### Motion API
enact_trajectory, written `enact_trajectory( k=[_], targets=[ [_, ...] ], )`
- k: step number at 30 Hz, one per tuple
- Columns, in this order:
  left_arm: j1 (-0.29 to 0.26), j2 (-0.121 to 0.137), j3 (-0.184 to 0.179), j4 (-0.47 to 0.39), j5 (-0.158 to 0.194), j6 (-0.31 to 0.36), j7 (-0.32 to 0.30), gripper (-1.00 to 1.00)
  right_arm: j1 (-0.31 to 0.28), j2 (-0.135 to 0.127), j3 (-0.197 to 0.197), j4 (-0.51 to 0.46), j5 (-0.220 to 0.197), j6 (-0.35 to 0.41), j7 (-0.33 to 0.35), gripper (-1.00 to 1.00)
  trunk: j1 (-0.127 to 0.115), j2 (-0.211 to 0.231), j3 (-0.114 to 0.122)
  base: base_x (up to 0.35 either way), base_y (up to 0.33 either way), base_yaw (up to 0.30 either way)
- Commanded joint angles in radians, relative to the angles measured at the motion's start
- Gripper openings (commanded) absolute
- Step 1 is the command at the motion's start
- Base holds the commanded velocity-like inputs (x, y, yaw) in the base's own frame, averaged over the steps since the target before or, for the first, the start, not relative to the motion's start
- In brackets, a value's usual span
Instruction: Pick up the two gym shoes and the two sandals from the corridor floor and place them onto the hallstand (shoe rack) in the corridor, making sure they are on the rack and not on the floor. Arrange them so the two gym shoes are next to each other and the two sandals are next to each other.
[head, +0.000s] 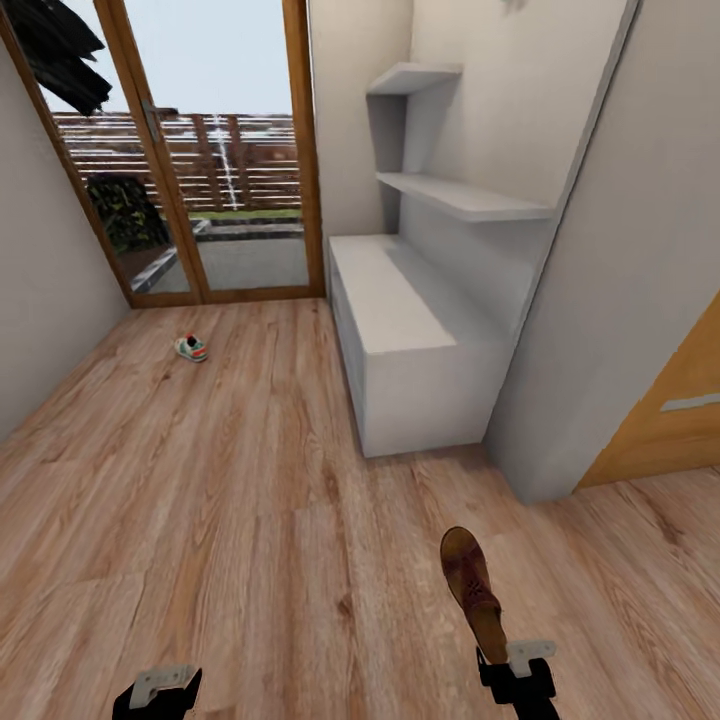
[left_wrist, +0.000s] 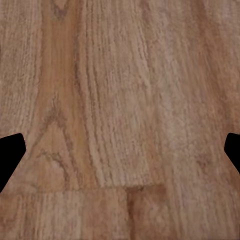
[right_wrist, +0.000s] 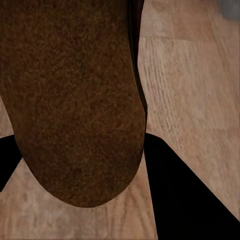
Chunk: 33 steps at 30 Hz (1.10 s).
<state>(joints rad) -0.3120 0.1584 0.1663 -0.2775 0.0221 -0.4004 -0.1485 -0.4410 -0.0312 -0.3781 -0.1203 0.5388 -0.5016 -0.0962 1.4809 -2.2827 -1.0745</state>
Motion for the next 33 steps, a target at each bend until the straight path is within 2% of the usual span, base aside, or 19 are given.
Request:
enact_trajectory(
  k=[1,33],
  targets=[
    [-0.001,0.000,0.007,0.001,0.002,-0.002,-0.009,1.00,-0.001,0.001,-0.004,0.001,0.007,-0.003,-0.005,-1.00,0.000,0.000,-0.001,0.237,0.223,0.079],
    [-0.001,0.000,0.007,0.001,0.004,-0.002,-0.011,1.00,-0.001,0.004,-0.004,0.002,0.009,-0.005,-0.006,-1.00,0.000,0.000,-0.001,0.250,0.215,0.264]
  ],
)
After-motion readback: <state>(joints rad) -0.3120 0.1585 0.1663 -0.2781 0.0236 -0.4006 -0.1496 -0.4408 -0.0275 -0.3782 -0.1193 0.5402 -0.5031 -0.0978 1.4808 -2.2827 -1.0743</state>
